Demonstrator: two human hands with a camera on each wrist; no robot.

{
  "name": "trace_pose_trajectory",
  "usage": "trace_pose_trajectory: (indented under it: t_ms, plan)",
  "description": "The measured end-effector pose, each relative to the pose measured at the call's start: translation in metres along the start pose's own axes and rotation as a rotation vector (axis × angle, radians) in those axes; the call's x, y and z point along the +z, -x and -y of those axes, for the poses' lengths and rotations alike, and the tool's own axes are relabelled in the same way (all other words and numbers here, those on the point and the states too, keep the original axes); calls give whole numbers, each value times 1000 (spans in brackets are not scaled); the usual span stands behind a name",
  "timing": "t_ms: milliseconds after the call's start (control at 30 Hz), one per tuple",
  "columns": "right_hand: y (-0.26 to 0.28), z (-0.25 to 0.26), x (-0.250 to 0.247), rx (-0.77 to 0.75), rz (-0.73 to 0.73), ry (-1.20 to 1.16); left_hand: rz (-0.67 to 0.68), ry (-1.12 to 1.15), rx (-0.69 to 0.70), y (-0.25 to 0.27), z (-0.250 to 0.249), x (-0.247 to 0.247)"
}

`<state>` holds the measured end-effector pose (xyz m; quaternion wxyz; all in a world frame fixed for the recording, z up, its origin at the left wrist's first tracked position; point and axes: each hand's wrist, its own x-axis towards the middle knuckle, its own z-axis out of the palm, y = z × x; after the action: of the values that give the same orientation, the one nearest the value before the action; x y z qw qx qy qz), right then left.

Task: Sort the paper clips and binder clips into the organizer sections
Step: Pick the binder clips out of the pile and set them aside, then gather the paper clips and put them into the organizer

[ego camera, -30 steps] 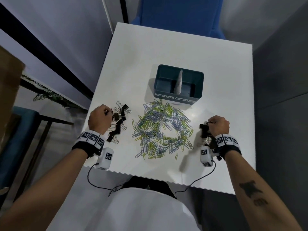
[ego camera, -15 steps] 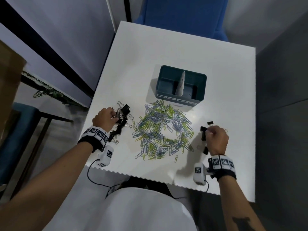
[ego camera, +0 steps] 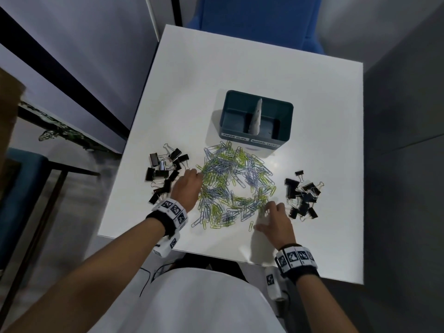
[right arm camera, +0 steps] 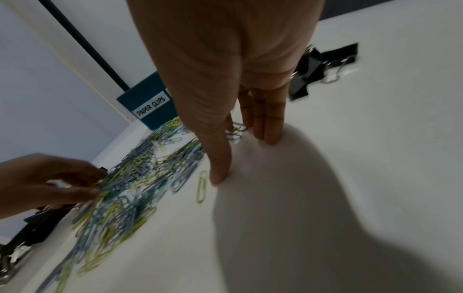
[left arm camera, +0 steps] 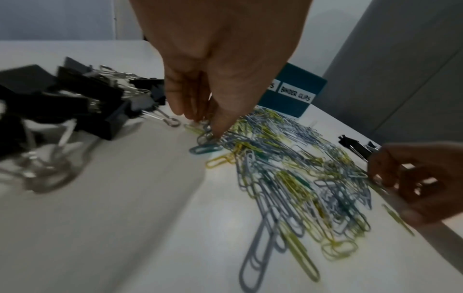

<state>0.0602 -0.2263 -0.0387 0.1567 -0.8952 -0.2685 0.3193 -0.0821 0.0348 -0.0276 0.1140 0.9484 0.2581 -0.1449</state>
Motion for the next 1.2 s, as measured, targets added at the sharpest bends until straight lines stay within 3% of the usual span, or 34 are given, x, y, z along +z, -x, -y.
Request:
trace_pose_trajectory:
  t_ms: [200, 367, 433, 500, 600, 933, 1100, 1200]
  plan:
    - [-16, 31, 12, -154, -69, -54, -5, 178, 68, 1, -32, 4]
    - [-11, 21, -1, -143, -80, 1, -67, 213, 124, 35, -10, 1]
    - [-7, 12, -8, -76, -50, 52, 25, 192, 60, 50, 8, 4]
    - [-3, 8, -11, -20, 63, 109, 224, 126, 23, 60, 22, 10]
    - [-1, 15, -2, -43, 189, 198, 440, 48, 60, 63, 23, 19]
    - [-17, 60, 13, -176, 5, 84, 143, 246, 155, 27, -31, 13]
    - [-11, 38, 7, -99, -163, 41, -36, 197, 71, 40, -19, 15]
    - [-6, 27, 6, -44, -221, 69, -7, 169, 15, 48, -11, 21]
